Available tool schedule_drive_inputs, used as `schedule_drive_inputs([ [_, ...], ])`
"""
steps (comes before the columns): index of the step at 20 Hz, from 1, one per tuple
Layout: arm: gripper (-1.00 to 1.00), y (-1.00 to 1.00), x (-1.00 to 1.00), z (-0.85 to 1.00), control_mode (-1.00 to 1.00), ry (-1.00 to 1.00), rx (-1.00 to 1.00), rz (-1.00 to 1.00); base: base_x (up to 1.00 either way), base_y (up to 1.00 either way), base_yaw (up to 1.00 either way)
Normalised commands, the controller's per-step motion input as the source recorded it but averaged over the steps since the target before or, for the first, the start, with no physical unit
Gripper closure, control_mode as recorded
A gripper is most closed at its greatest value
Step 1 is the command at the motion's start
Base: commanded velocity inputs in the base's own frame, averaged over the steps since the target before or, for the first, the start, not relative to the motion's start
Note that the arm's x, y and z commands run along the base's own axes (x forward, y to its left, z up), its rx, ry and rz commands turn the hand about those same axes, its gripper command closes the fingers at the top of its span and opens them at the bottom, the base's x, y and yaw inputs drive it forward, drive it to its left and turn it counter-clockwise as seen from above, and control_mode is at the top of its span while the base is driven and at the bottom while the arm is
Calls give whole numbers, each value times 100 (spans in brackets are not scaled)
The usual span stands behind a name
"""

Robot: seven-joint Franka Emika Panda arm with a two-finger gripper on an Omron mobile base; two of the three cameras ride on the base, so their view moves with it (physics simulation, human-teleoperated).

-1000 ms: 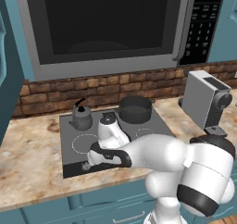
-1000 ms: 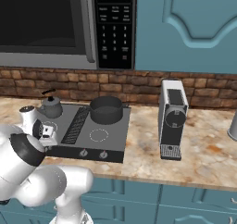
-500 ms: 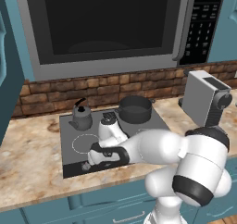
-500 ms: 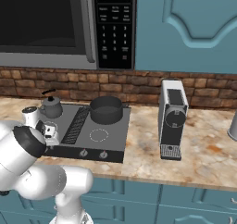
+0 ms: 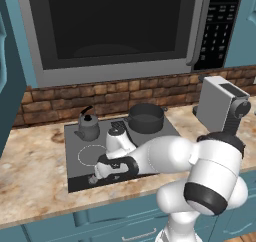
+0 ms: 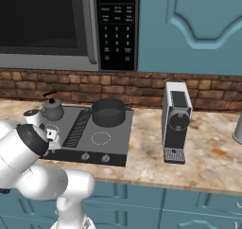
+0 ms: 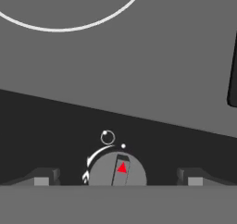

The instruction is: Pick the kettle from the cabinet and place it on a stove burner. Then pick the pot from the counter and place it on another stove burner. Finally, turn both burners on.

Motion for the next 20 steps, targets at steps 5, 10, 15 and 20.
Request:
schedule_drive_inputs([
  [5, -100, 1, -2, -3, -100, 0, 0, -3, 0, 0, 0],
  [10, 100, 10, 0, -5, -100, 0, 0, -1, 0, 0, 0],
  [15, 100, 10, 0, -6, -100, 0, 0, 0, 0, 0, 0],
  [20, 100, 2, 0, -1, -100, 0, 0, 0, 0, 0, 0],
])
